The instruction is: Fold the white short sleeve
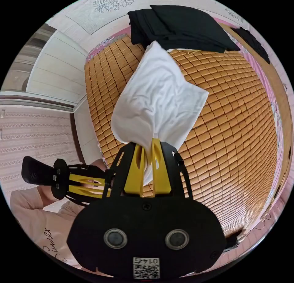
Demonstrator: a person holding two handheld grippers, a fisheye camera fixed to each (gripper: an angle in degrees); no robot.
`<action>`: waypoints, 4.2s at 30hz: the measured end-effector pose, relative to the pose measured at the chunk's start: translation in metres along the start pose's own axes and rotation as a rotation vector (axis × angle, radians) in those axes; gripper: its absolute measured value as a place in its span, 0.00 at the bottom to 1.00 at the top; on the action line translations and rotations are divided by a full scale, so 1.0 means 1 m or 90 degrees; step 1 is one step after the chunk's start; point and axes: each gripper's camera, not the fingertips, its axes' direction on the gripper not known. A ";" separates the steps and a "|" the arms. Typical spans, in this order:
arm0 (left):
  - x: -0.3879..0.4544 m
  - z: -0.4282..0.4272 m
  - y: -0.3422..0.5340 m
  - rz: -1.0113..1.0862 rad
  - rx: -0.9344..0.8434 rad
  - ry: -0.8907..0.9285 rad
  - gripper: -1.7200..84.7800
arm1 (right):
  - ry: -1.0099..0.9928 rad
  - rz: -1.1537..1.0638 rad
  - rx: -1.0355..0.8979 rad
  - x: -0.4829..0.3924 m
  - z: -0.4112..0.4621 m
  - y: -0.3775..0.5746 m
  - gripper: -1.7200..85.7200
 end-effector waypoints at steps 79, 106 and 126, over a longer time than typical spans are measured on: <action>0.251 0.241 -0.075 0.066 -0.400 -0.035 0.09 | -0.104 0.688 0.280 0.161 0.519 0.703 0.11; 0.307 0.083 -0.139 0.148 -0.308 0.058 0.01 | 0.031 0.614 0.438 0.137 0.529 0.797 0.03; 0.437 -0.433 -0.196 0.360 0.293 0.205 0.01 | 0.358 0.182 0.870 -0.127 0.264 0.935 0.03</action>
